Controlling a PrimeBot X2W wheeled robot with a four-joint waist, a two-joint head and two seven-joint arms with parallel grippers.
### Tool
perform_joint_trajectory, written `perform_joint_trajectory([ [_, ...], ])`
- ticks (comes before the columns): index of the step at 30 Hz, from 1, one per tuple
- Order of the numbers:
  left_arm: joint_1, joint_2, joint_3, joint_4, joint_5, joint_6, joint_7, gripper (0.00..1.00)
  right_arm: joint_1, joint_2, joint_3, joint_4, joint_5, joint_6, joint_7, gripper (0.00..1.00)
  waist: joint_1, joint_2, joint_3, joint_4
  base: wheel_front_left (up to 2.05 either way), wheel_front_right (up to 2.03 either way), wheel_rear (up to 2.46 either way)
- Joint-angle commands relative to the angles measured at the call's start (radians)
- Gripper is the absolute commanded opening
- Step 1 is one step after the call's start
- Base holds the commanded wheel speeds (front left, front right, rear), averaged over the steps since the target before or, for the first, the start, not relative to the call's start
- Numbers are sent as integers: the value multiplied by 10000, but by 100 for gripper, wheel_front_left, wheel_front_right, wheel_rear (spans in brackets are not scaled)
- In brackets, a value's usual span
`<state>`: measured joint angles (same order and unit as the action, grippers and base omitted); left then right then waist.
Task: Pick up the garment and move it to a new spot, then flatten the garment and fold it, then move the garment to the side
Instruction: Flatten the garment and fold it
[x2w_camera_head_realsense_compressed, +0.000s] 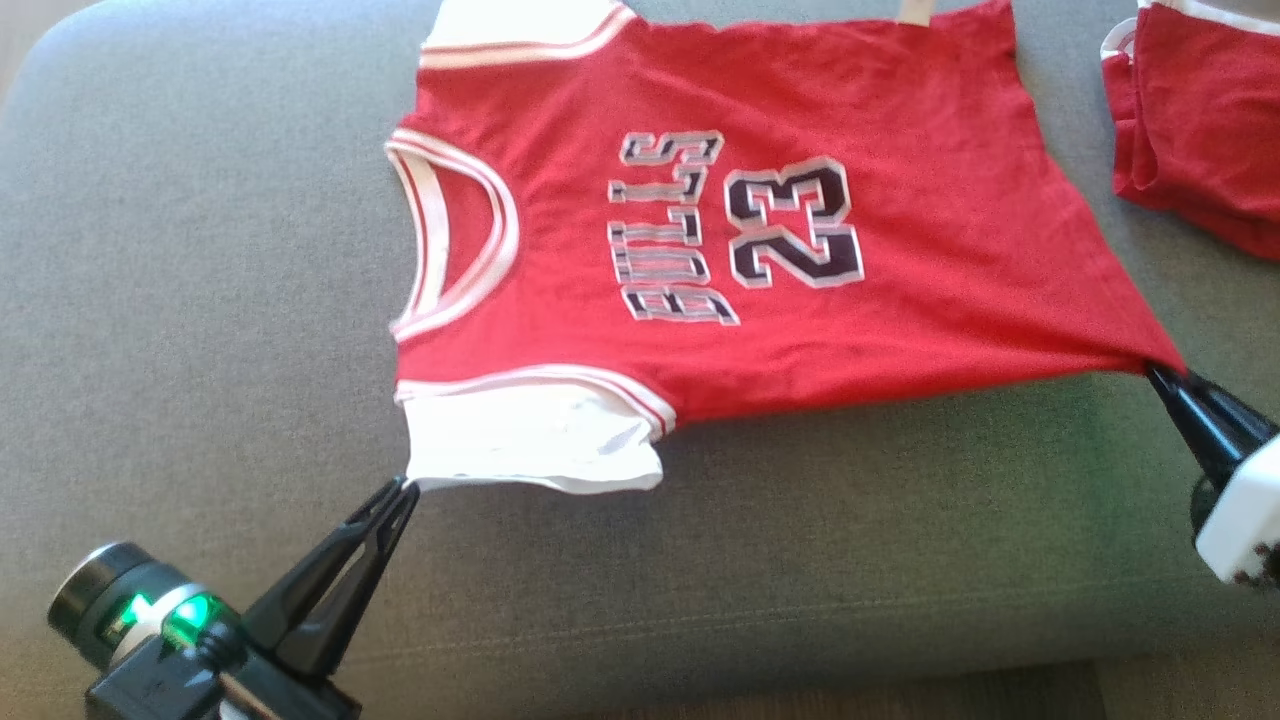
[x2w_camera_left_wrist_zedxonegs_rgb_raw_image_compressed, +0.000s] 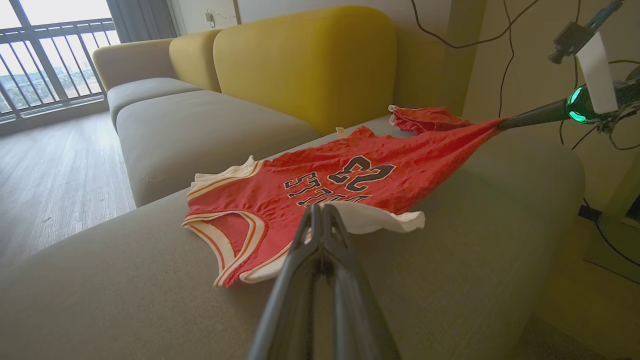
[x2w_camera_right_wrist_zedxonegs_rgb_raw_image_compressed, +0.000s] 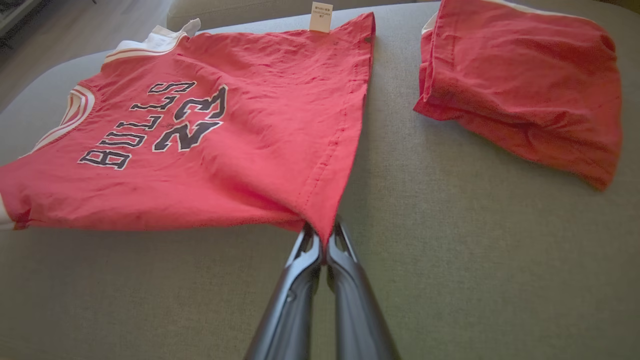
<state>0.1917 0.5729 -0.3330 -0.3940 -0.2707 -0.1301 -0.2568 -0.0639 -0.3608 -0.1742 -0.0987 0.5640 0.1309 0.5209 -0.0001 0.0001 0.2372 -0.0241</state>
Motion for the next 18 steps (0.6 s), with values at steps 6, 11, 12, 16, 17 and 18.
perform_joint_trajectory([
  [6, -924, 558, 283, -728, -175, -3, -49, 0, 217, 101, -505, -928, -282, -2, 647, 0, 1, -1, 28, 129, 0, 0, 0],
  [11, -2275, 434, -476, -134, -380, -4, -49, 0, -407, 335, -458, -458, -465, -2, 1078, 0, 1, -1, 357, 155, 0, 0, 0],
  [12, -2569, 396, -591, 37, -395, -4, -49, 0, -588, 373, -453, -328, -505, -2, 1100, 0, 1, -1, 424, 161, 0, 0, 0],
  [16, -3682, 178, -677, 700, -402, -5, -49, 0, -1374, 486, -385, 243, -584, -2, 1163, 0, 1, -1, 739, 145, 0, 0, 0],
  [17, -3952, 133, -686, 825, -367, -5, -49, 0, -1586, 506, -359, 379, -593, -2, 1163, 0, 1, -1, 819, 143, 0, 0, 0],
  [18, -4212, 79, -695, 949, -358, -5, -49, 0, -1805, 518, -337, 517, -597, -2, 1143, 0, 1, -1, 896, 143, 0, 0, 0],
])
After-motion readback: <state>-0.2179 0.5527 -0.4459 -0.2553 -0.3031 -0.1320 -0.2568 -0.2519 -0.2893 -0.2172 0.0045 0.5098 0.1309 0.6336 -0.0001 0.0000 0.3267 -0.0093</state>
